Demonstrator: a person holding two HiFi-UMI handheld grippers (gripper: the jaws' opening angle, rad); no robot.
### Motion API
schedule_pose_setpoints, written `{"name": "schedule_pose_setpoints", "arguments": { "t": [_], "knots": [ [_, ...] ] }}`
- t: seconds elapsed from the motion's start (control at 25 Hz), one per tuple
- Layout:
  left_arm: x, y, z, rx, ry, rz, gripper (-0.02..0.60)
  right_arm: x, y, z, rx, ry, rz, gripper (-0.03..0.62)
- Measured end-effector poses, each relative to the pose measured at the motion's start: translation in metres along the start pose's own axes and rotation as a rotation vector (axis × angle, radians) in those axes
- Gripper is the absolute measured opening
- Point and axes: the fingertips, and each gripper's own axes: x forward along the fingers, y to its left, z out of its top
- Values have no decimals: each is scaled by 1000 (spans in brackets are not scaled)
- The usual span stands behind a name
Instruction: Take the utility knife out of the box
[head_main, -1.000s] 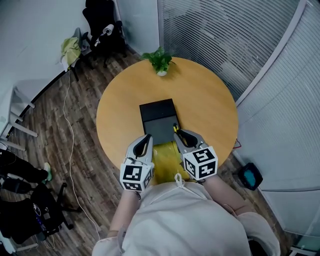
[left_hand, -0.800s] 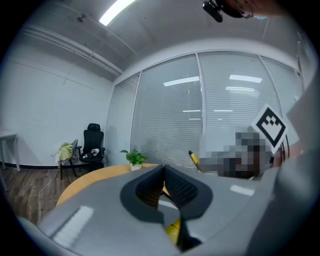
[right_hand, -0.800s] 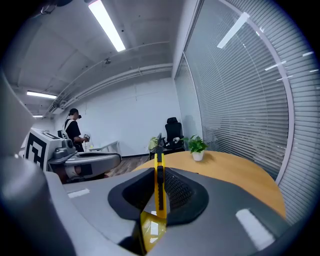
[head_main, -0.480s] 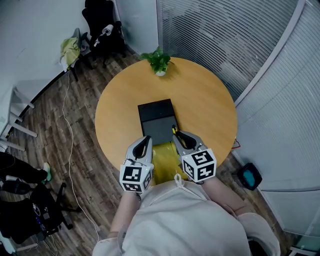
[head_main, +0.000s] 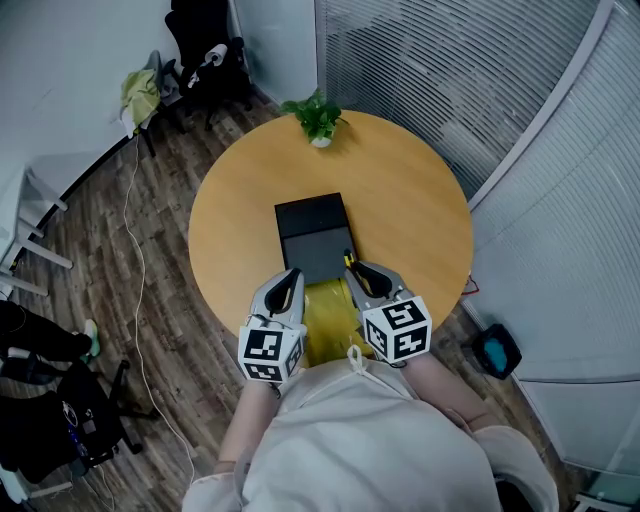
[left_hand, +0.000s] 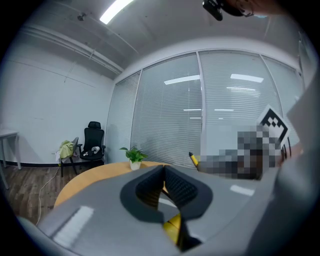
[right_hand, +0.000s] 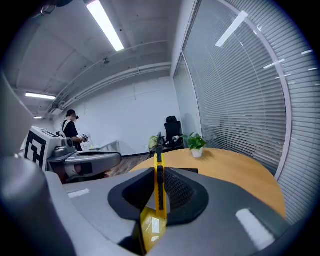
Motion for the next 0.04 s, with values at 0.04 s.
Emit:
{"name": "schedule_pose_setpoints", "arguments": {
  "t": [0.04],
  "knots": [
    [-1,1,-1,0,1,0,6,0,1,-1,0,2,1,64]
  ]
}}
